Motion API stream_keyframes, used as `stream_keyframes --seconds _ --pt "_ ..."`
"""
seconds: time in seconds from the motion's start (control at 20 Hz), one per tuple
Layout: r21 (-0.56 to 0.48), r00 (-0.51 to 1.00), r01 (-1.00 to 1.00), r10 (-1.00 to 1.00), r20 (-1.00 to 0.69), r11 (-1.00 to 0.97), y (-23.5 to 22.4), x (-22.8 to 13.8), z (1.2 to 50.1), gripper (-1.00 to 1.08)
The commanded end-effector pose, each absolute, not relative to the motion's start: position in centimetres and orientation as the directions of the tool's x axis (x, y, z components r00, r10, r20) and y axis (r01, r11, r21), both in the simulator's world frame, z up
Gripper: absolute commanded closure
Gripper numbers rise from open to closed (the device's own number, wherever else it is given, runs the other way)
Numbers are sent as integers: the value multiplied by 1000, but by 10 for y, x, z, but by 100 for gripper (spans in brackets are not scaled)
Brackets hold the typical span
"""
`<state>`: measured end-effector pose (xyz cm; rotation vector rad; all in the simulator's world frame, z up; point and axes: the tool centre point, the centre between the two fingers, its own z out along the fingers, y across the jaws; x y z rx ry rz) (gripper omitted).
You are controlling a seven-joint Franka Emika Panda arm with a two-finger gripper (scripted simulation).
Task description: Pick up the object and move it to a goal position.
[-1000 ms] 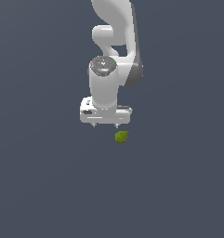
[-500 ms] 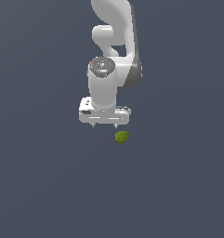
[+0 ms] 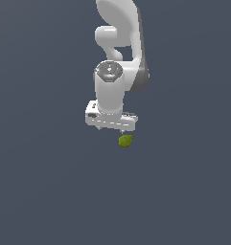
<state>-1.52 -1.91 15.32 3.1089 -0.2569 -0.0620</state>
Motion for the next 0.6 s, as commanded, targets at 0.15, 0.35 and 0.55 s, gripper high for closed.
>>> stream_keyframes --seconds 0.15,0.35,0.55 --pt "23 960 -277 -278 -31 -960 -8 -16 145 -92" --pt "22 929 -369 -369 -27 -929 1 -17 139 -92" --pt "20 889 -456 -457 -22 -890 9 -19 132 -92"
